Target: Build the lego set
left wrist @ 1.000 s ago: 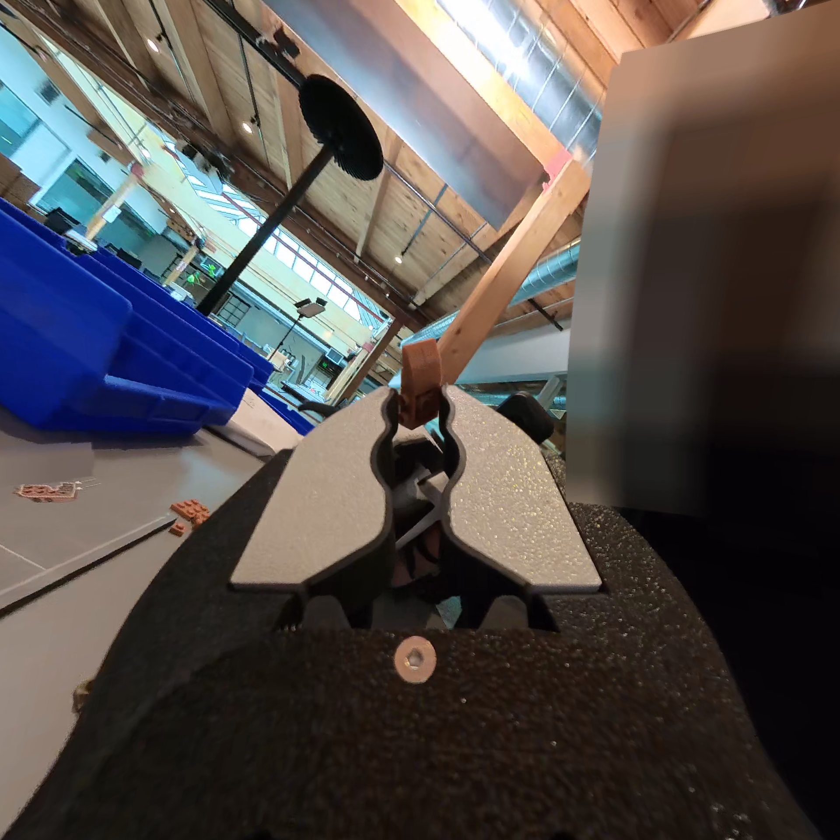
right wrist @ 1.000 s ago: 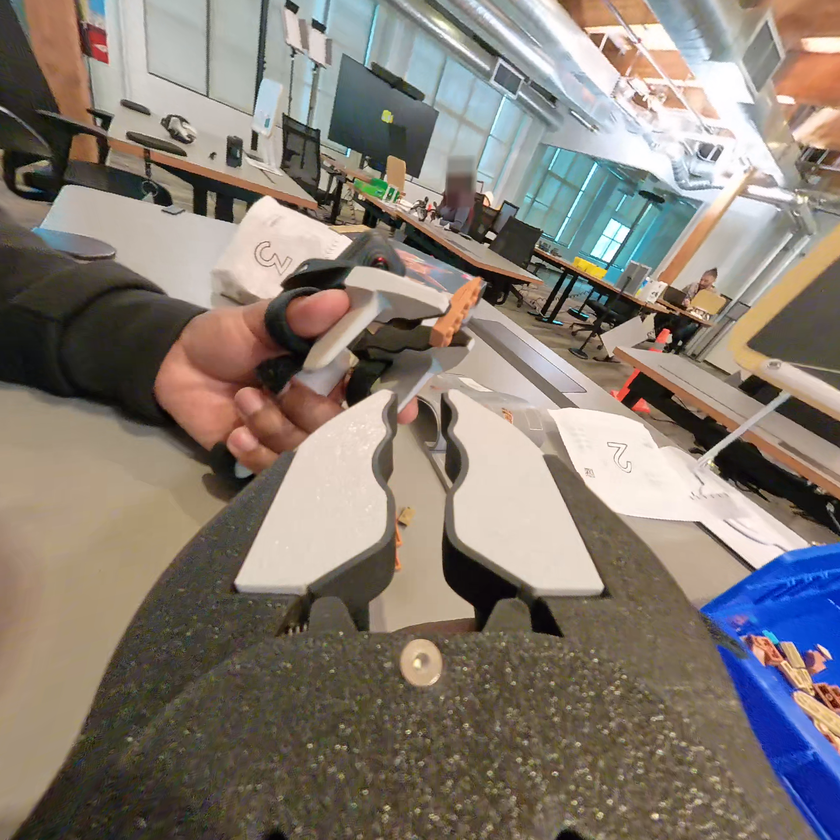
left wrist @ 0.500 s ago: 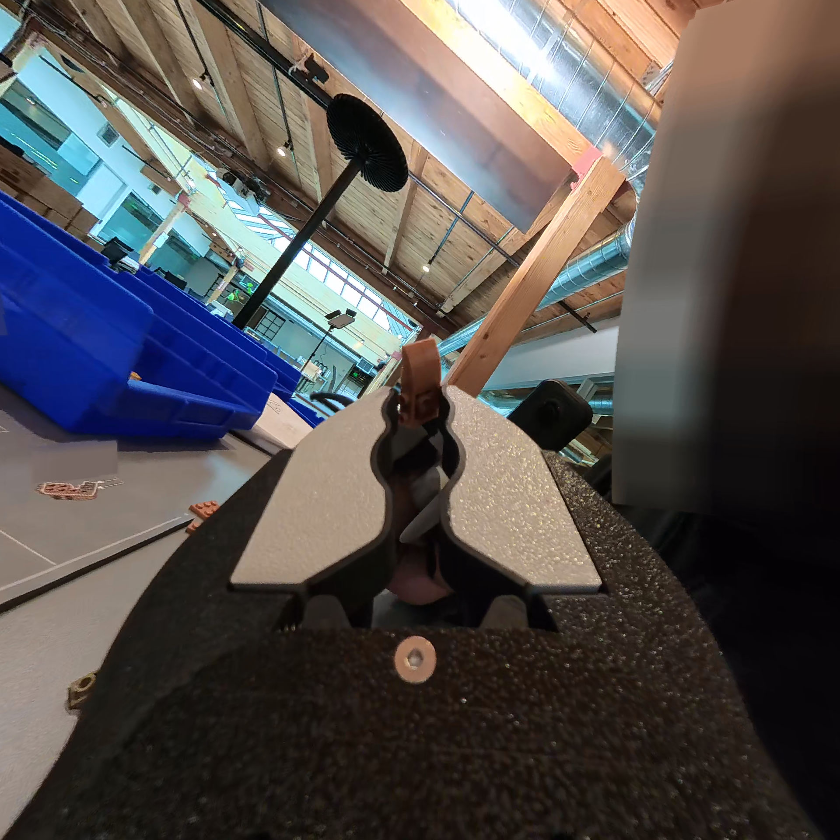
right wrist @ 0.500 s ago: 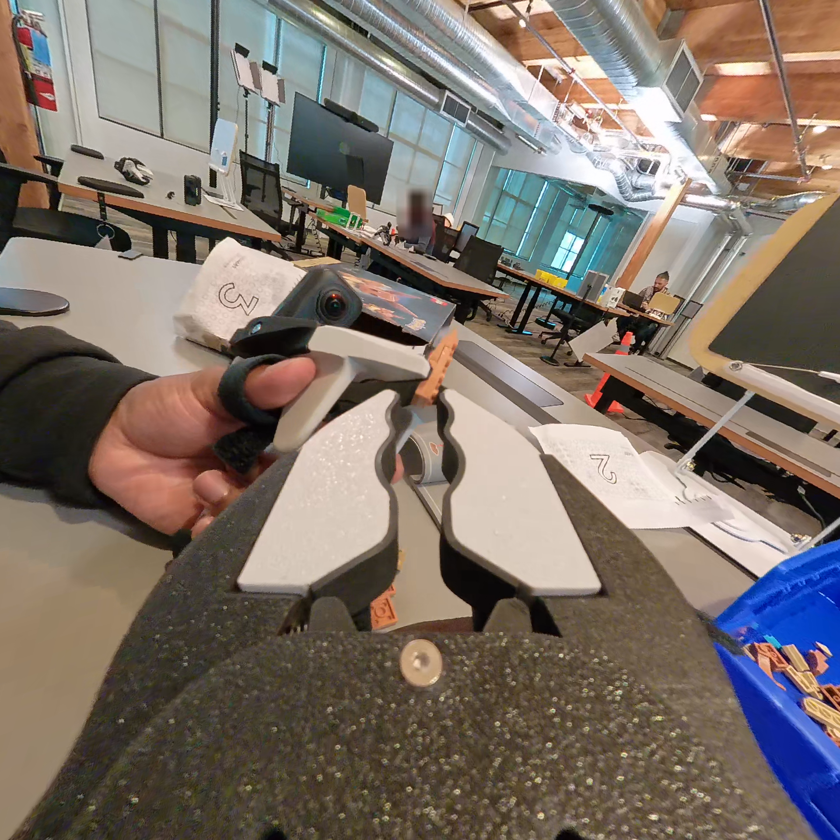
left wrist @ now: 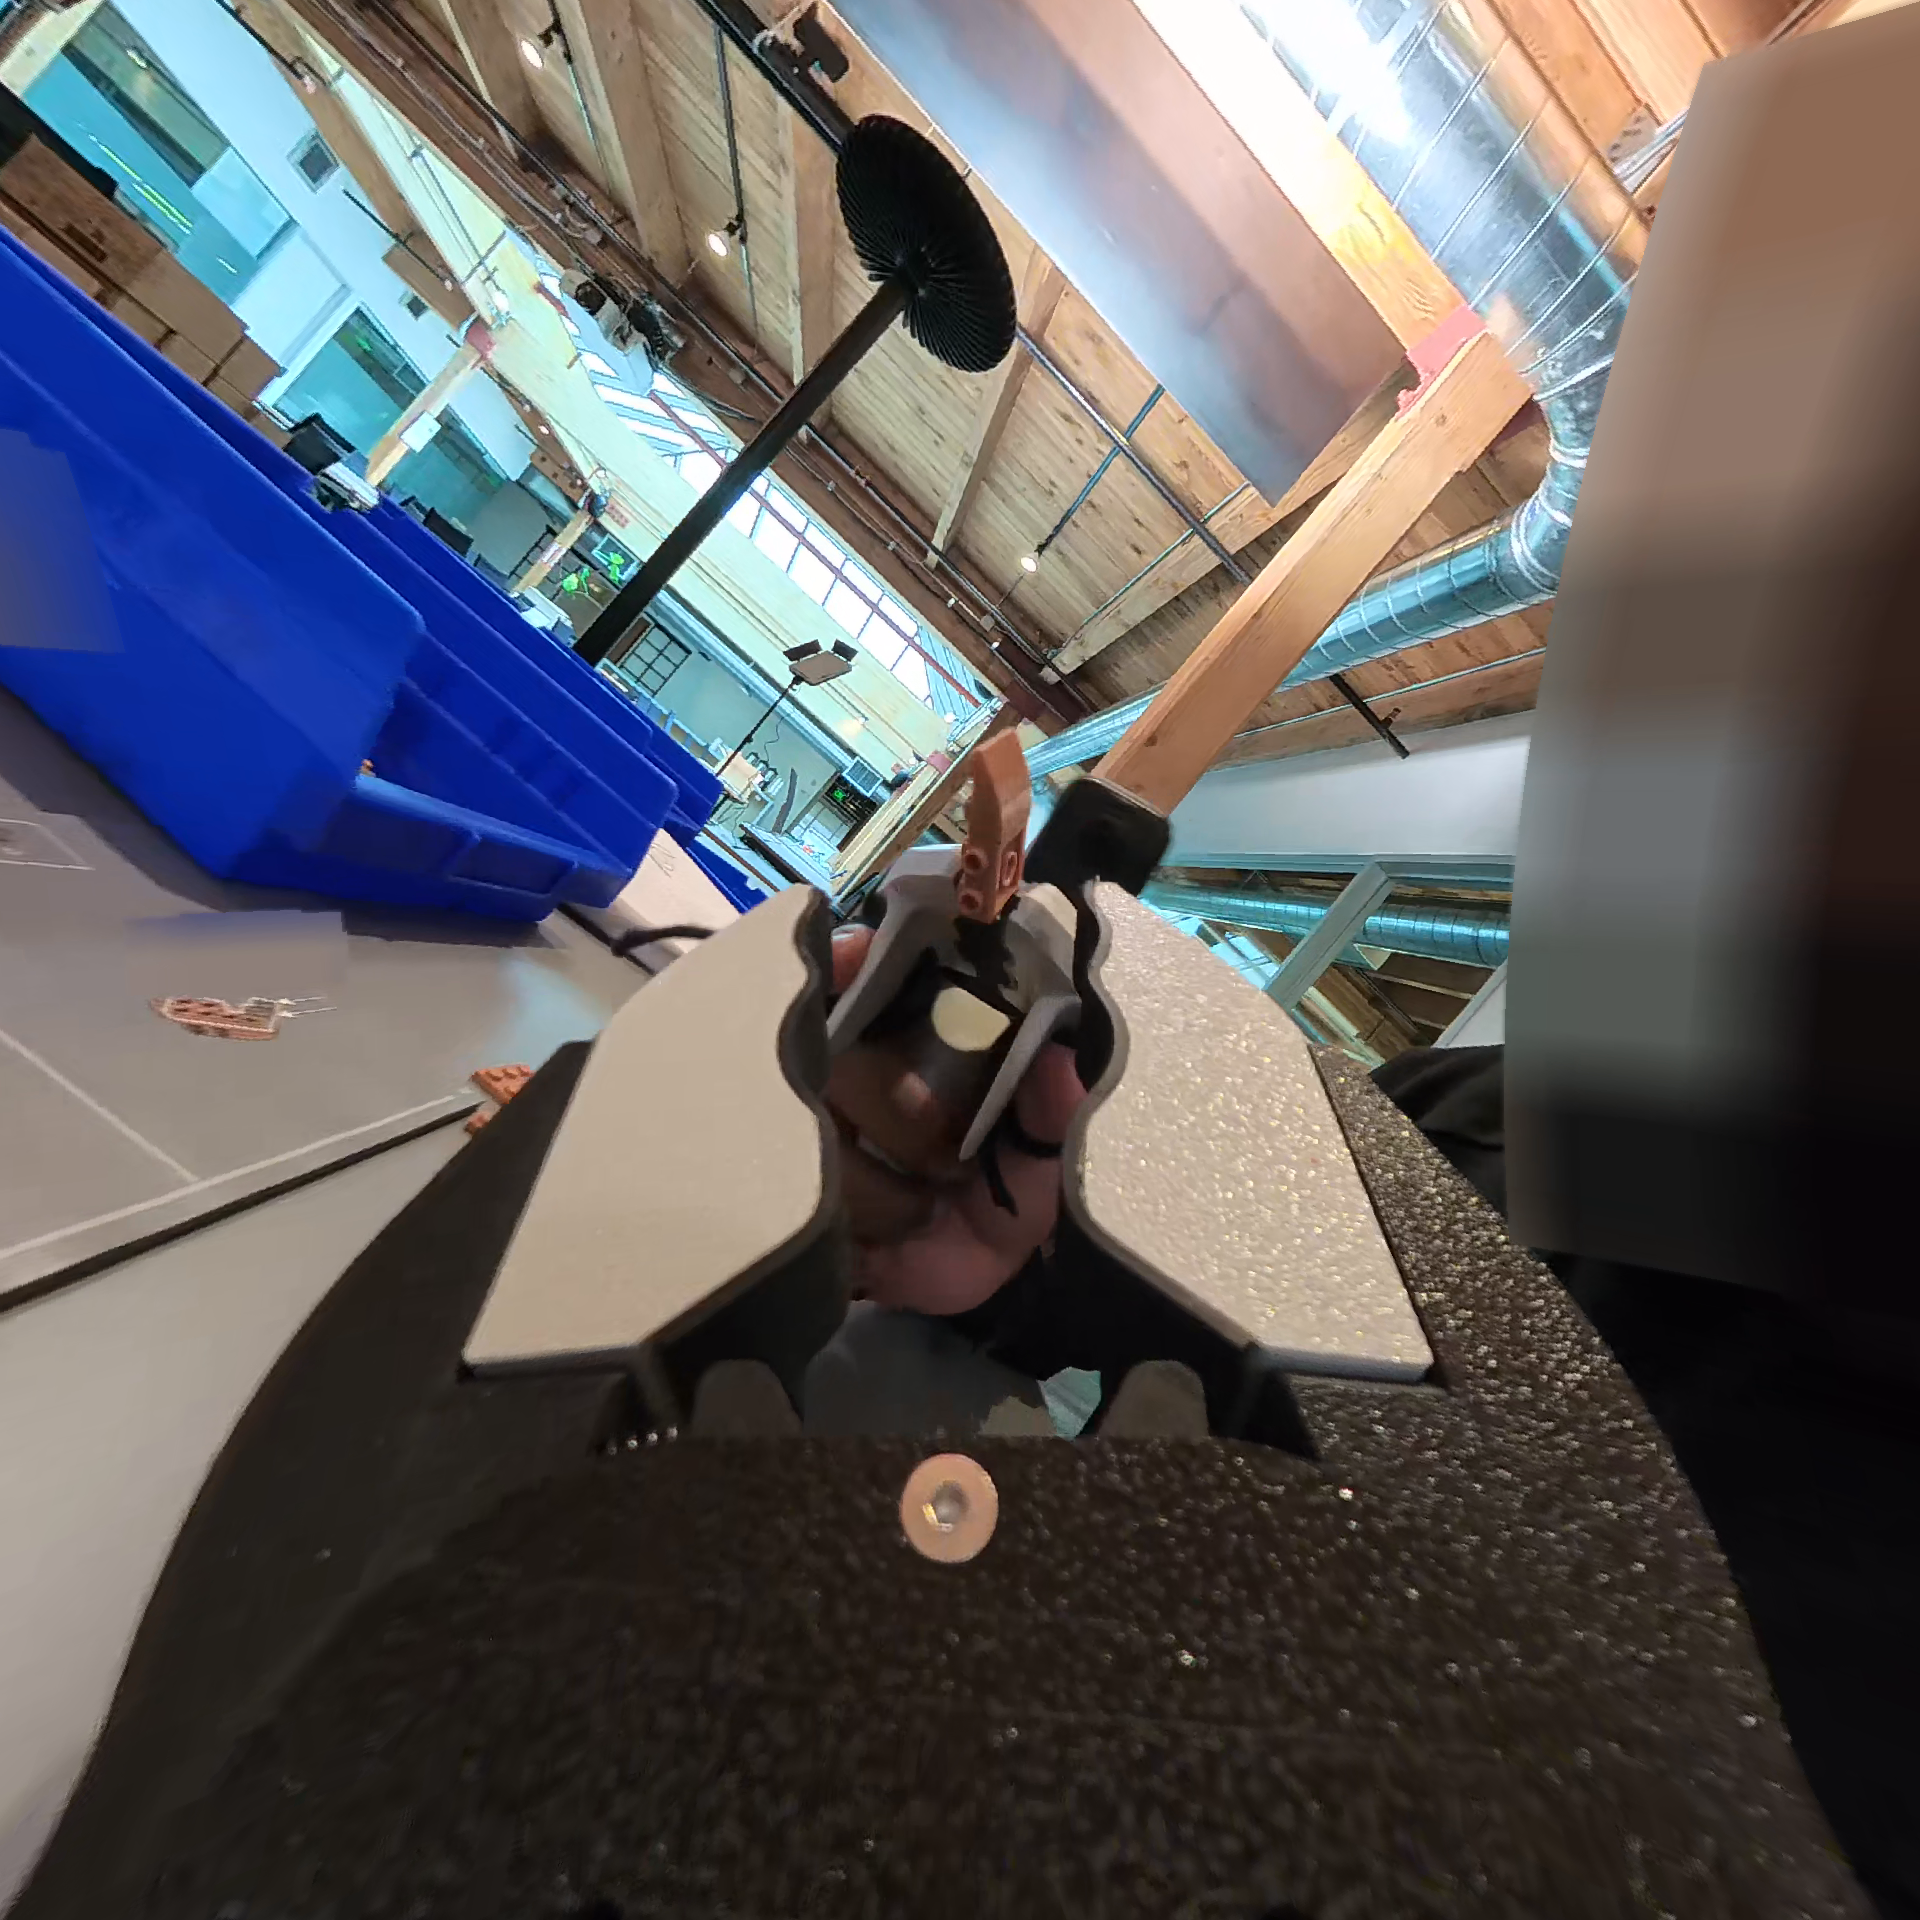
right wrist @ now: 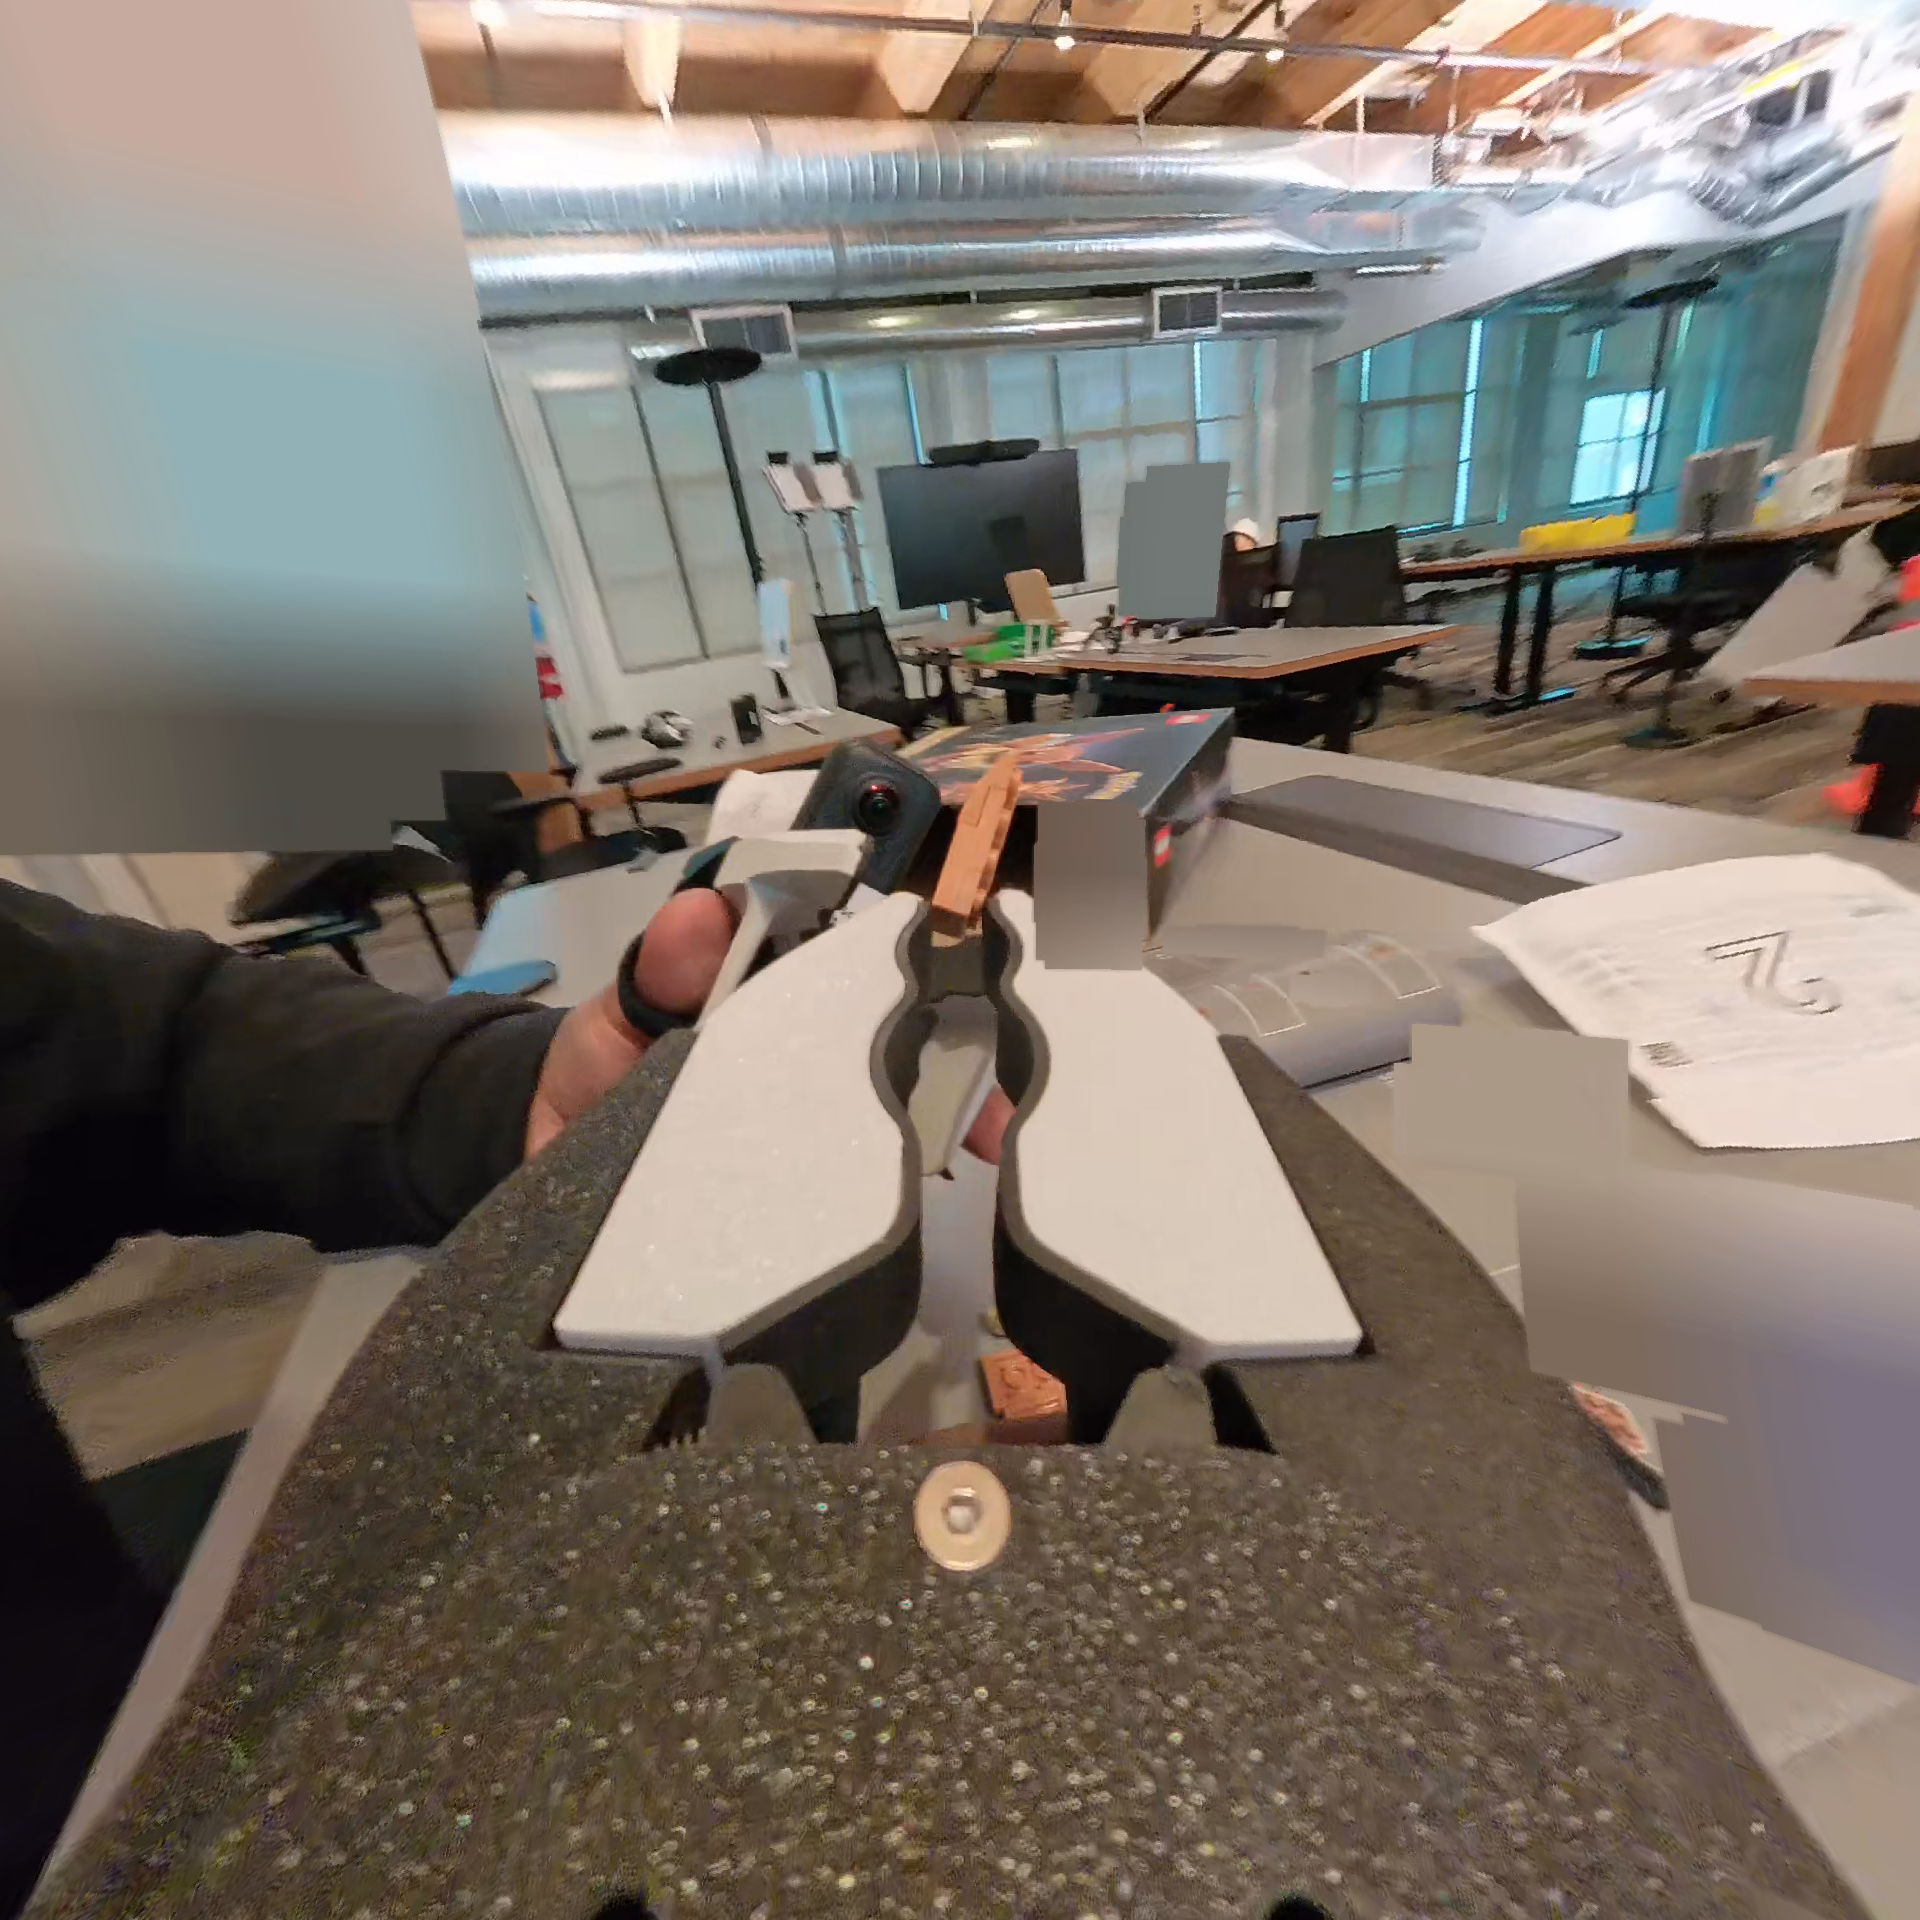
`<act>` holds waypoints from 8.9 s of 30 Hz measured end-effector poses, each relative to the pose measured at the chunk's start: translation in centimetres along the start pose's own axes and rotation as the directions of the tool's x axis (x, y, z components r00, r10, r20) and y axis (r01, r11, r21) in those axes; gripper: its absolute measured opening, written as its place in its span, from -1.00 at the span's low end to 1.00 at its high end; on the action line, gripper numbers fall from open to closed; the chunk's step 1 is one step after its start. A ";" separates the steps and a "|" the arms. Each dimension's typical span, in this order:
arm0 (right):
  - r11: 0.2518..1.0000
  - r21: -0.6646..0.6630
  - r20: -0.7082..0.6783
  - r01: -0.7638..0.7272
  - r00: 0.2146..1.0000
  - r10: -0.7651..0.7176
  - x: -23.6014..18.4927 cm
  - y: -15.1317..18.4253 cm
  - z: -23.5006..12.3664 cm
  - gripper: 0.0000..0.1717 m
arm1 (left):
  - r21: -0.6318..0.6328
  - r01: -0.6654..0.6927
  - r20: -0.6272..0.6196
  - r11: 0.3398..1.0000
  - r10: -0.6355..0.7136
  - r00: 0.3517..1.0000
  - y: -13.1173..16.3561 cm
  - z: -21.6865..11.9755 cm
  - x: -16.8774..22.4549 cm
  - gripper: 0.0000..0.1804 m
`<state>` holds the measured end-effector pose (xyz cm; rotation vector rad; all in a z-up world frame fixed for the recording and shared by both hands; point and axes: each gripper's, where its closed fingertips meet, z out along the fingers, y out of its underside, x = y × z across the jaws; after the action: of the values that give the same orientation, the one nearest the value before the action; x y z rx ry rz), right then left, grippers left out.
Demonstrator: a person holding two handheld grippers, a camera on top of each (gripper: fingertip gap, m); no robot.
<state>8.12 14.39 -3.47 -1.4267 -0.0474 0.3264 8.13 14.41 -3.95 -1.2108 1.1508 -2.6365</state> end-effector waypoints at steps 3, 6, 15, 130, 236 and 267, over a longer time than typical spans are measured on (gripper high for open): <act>1.000 -0.022 0.002 0.009 1.000 -0.009 0.5 0.4 -0.2 -0.90 | -0.018 -0.041 0.019 0.999 0.042 0.999 -0.2 -0.2 -0.1 -0.52; 0.985 -0.080 -0.003 0.155 0.988 -0.155 0.3 1.1 -0.1 -0.90 | -0.068 -0.104 0.045 0.992 0.107 0.993 -0.1 -0.4 -0.3 -0.52; 0.513 -0.499 -0.072 0.698 0.557 -0.828 2.7 4.5 -0.6 -0.90 | -0.336 -0.156 0.234 0.929 0.243 0.941 1.7 -1.5 -2.9 -0.52; 0.744 -0.644 -0.019 0.179 0.968 -0.249 11.3 7.4 -12.8 -1.00 | -0.783 -0.417 0.095 0.461 0.752 0.653 4.0 -6.2 -6.2 -0.82; 0.743 -0.178 0.144 0.646 0.764 -0.629 0.4 4.5 -3.3 -0.82 | -0.314 0.099 0.210 0.944 -0.032 0.977 5.2 0.6 -1.4 -0.74; 0.688 -0.147 0.160 0.710 0.704 -0.692 -0.7 4.5 -3.3 -0.81 | -0.345 0.164 0.196 0.924 -0.100 0.976 6.1 0.8 -1.2 -0.74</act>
<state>7.34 11.54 -8.22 -1.4773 -0.7146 -0.2698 7.87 9.88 -8.22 -1.5951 1.6202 -2.4092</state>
